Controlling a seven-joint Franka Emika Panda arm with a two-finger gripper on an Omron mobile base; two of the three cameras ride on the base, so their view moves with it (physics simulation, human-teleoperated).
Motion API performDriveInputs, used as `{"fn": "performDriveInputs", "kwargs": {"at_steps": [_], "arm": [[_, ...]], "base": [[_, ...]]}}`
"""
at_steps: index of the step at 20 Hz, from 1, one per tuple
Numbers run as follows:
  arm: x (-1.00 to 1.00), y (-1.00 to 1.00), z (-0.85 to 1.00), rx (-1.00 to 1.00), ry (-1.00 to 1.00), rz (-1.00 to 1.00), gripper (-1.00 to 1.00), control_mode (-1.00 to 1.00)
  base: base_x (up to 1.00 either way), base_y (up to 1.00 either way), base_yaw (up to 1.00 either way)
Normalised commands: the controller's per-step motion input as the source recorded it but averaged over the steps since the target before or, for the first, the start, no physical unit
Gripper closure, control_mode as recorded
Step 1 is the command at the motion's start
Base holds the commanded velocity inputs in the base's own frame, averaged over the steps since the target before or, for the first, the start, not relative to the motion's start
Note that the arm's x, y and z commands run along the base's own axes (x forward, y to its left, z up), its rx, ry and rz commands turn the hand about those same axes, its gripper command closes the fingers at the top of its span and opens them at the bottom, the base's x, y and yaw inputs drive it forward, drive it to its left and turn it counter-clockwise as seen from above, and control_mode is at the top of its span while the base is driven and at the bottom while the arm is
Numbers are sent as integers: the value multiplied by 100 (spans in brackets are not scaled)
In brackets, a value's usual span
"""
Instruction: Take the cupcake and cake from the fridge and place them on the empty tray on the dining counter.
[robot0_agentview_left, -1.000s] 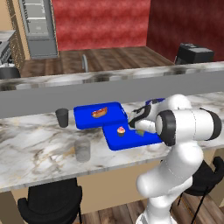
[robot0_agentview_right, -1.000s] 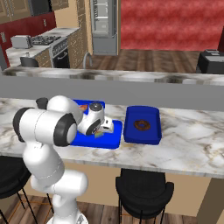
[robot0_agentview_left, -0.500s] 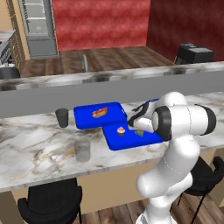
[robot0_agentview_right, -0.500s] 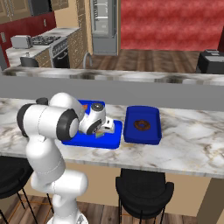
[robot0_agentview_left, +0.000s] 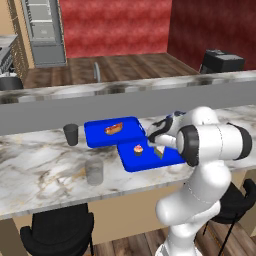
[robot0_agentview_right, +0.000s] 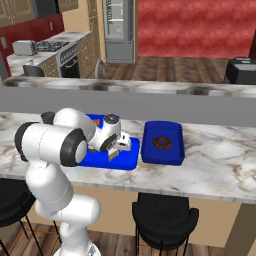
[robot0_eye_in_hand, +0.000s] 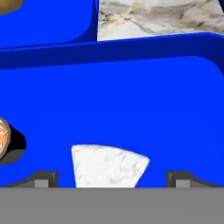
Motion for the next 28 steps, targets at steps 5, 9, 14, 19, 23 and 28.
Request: {"fn": "performDriveInputs", "kwargs": {"at_steps": [5, 9, 14, 19, 23, 28], "arm": [[0, 0, 59, 0, 0, 0, -100, -100], [-7, 0, 77, 0, 0, 0, -100, -100], [-36, 0, 86, 0, 0, 1, -100, -100], [-49, 0, 98, 0, -1, 1, -100, -100], [-69, 0, 99, 0, -10, 5, -100, -100], [-97, -11, 68, 0, -35, 0, -100, -100]], "base": [[0, 0, 0], [0, 0, 0], [0, 0, 0], [0, 0, 0], [0, 0, 0], [0, 0, 0]]}}
